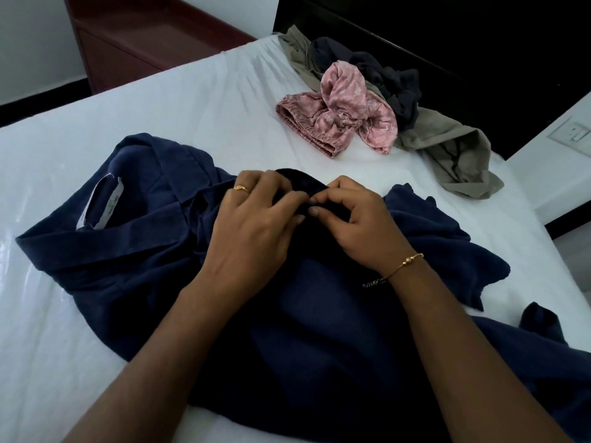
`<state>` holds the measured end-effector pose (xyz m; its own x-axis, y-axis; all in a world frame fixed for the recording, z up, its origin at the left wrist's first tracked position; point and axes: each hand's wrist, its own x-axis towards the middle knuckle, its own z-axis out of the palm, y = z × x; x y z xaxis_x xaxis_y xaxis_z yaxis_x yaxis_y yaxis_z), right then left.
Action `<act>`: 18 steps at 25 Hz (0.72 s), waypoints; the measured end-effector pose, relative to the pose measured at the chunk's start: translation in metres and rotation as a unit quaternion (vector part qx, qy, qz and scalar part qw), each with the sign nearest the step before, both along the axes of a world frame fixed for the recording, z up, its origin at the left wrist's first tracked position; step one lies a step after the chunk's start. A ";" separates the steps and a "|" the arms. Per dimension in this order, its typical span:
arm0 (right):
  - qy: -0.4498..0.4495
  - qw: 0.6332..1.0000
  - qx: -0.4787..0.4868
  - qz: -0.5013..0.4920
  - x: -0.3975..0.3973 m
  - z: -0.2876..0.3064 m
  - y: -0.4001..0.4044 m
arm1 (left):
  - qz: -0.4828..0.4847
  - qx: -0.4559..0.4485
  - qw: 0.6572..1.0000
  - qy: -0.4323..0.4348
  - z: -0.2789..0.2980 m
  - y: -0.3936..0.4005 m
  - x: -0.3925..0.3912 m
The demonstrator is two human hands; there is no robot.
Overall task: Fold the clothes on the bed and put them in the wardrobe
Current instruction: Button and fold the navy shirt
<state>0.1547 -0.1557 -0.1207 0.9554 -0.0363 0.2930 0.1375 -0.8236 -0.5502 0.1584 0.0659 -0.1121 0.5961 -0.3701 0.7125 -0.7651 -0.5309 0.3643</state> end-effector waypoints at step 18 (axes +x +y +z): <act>-0.054 0.998 0.036 -0.016 -0.013 0.039 0.025 | -0.033 -0.134 0.986 0.098 -0.003 0.004 0.004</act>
<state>0.1421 -0.1308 -0.0812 0.9166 -0.0905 0.3895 0.1737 -0.7872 -0.5918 0.1623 0.0698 -0.1152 0.7136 -0.2267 0.6629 -0.6951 -0.3474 0.6294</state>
